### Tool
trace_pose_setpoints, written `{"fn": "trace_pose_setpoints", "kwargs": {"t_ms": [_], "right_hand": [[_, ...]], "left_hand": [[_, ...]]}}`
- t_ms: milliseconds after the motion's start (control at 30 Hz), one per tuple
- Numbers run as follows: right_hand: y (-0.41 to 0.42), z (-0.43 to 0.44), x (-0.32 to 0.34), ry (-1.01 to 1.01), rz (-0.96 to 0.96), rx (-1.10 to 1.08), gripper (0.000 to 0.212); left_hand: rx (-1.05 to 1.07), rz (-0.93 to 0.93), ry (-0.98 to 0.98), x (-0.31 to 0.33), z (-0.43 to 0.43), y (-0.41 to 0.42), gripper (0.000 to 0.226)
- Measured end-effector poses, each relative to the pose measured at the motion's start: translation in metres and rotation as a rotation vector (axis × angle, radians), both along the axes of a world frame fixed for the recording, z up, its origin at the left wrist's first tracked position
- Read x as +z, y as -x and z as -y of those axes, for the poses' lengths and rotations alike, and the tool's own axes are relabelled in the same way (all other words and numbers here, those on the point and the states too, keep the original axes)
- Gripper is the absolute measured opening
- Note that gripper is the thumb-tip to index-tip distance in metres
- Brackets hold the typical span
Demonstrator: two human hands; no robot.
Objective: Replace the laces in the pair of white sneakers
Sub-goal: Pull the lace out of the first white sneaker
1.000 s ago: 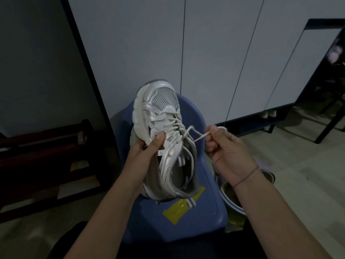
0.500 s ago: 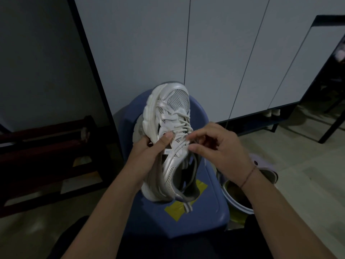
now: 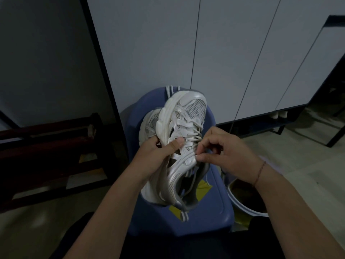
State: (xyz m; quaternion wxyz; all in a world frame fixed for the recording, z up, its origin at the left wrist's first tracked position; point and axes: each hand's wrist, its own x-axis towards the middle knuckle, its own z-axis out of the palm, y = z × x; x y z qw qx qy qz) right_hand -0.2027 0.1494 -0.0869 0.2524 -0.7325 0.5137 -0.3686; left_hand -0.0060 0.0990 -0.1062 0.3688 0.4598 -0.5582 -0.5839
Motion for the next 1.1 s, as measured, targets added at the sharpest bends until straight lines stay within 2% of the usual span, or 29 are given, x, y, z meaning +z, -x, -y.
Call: {"fn": "trace_pose_setpoints", "kwargs": {"t_ms": [67,167,333,367,467,533,633,733,800,933,1000,1100], "right_hand": [[0.0,0.0,-0.003,0.001,-0.044,-0.002,0.013],[0.0,0.0,-0.007,0.01,0.001,-0.001,0.01],[0.003,0.005,-0.015,-0.023,0.466,-0.06,0.011],[0.002,0.006,-0.016,-0.021,0.506,-0.084,0.011],[-0.005,0.005,-0.013,0.054,0.402,-0.111,0.006],[-0.01,0.003,-0.011,0.124,0.274,-0.103,0.017],[-0.018,0.003,-0.01,0.214,0.064,-0.119,0.017],[-0.023,0.007,-0.013,0.3,-0.025,-0.13,0.022],[-0.021,0.008,-0.014,0.302,0.035,-0.147,0.019],[-0.014,0.01,-0.018,0.198,0.424,-0.294,0.02],[-0.014,0.01,-0.021,0.168,0.409,-0.302,0.015],[-0.017,0.007,-0.02,0.224,0.227,-0.206,0.009]], "left_hand": [[0.013,0.035,0.026,-0.001,0.0,0.0,0.02],[0.025,0.066,0.059,-0.002,0.002,-0.002,0.028],[0.018,-0.042,0.046,0.004,0.002,-0.005,0.039],[0.027,-0.053,0.049,0.004,0.002,-0.005,0.041],[0.059,-0.03,0.058,0.003,0.002,-0.006,0.042],[0.071,-0.009,0.059,0.001,0.003,-0.007,0.045],[0.053,-0.006,0.067,0.002,0.002,-0.008,0.047],[0.035,-0.003,0.085,0.003,0.0,-0.007,0.046],[0.038,-0.008,0.08,0.003,0.0,-0.008,0.048],[0.037,-0.053,0.052,0.004,0.0,-0.008,0.047],[0.029,-0.042,0.058,0.003,-0.001,-0.007,0.044],[0.034,0.001,0.074,0.001,-0.001,-0.005,0.046]]}}
